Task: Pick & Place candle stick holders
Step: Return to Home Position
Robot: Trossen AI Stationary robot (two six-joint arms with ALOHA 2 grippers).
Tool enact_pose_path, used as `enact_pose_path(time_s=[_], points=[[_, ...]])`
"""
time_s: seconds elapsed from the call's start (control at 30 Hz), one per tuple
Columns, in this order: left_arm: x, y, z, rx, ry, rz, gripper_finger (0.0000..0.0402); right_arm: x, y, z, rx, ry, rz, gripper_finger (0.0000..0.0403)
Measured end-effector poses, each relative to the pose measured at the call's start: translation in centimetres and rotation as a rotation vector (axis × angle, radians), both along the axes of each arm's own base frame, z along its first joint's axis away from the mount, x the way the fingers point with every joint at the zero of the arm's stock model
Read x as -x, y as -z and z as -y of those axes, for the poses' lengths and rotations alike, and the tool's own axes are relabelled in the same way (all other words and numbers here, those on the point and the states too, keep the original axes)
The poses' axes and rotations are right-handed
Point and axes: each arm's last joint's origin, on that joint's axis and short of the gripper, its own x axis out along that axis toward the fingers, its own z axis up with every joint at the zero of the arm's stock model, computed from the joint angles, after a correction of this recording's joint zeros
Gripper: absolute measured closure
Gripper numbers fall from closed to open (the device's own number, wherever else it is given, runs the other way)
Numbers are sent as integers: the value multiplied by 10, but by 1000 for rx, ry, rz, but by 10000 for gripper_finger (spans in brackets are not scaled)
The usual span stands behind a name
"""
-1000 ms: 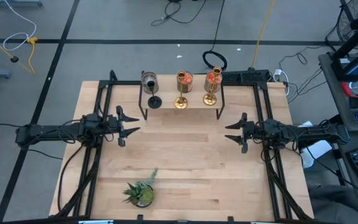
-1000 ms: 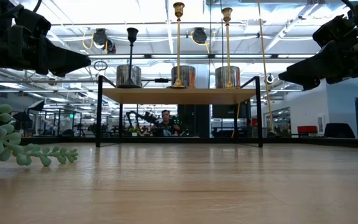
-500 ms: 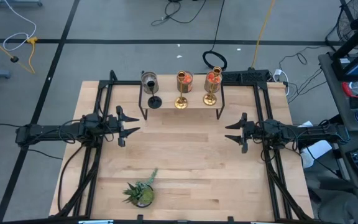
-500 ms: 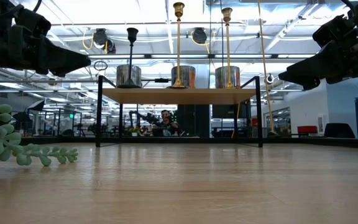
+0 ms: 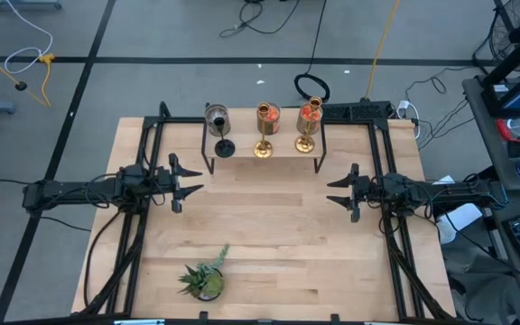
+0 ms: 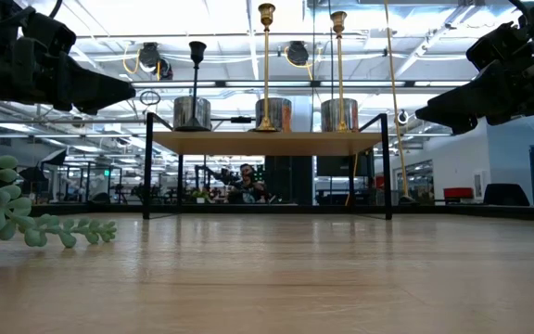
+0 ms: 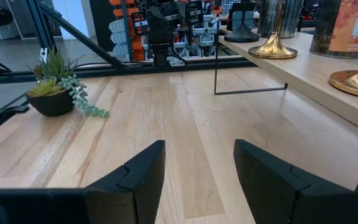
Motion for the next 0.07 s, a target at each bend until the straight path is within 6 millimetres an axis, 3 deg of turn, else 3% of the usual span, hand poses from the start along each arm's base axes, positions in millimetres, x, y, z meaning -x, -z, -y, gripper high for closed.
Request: enact_pose_path(time_s=[0.07], points=[[0, 0, 0, 0, 0, 0, 220, 0, 0, 0, 0, 0, 0, 216]])
